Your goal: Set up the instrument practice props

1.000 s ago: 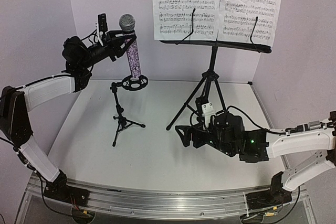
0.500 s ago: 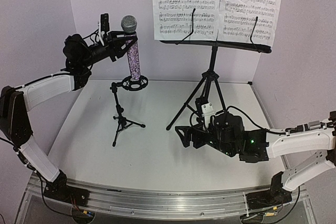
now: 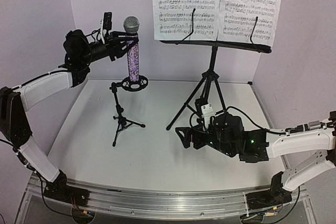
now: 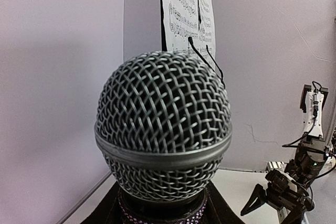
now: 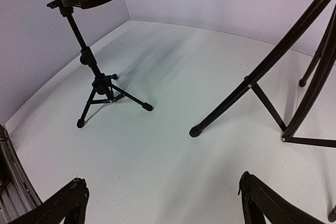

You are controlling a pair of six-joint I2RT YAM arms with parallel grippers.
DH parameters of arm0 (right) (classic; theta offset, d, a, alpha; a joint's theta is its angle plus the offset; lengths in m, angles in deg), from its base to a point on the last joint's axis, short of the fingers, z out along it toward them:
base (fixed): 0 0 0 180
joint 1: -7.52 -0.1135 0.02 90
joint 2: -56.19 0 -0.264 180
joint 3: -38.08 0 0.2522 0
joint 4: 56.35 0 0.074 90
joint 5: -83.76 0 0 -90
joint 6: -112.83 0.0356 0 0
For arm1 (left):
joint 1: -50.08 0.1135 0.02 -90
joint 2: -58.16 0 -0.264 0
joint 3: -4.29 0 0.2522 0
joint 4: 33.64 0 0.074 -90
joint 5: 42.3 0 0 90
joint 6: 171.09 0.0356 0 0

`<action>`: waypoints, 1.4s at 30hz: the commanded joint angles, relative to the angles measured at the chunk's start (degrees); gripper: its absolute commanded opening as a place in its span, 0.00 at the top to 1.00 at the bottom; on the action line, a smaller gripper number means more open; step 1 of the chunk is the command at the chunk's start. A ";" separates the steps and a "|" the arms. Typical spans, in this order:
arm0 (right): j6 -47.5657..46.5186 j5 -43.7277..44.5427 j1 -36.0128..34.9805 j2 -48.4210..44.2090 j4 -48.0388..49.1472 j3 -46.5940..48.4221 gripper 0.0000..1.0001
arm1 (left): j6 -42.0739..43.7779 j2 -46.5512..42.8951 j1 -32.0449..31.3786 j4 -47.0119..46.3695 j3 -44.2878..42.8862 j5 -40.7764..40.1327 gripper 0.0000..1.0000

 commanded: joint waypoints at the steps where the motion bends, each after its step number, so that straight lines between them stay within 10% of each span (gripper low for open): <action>1: 0.61 0.03 -0.08 -0.40 0.27 1.99 0.02 | -0.41 -2.53 0.22 2.58 -2.25 1.67 1.00; 19: 2.10 0.75 -0.07 -2.71 -1.40 0.61 0.02 | -3.93 -0.94 0.84 -19.24 12.06 1.72 1.00; 39: 1.22 1.05 -0.06 -1.20 -2.44 1.83 0.02 | 2.60 -0.57 0.84 -19.68 22.76 0.81 1.00; 42: 0.92 1.18 -0.07 -1.31 -2.85 1.92 0.02 | 3.05 -0.65 0.84 -18.74 23.17 0.95 0.83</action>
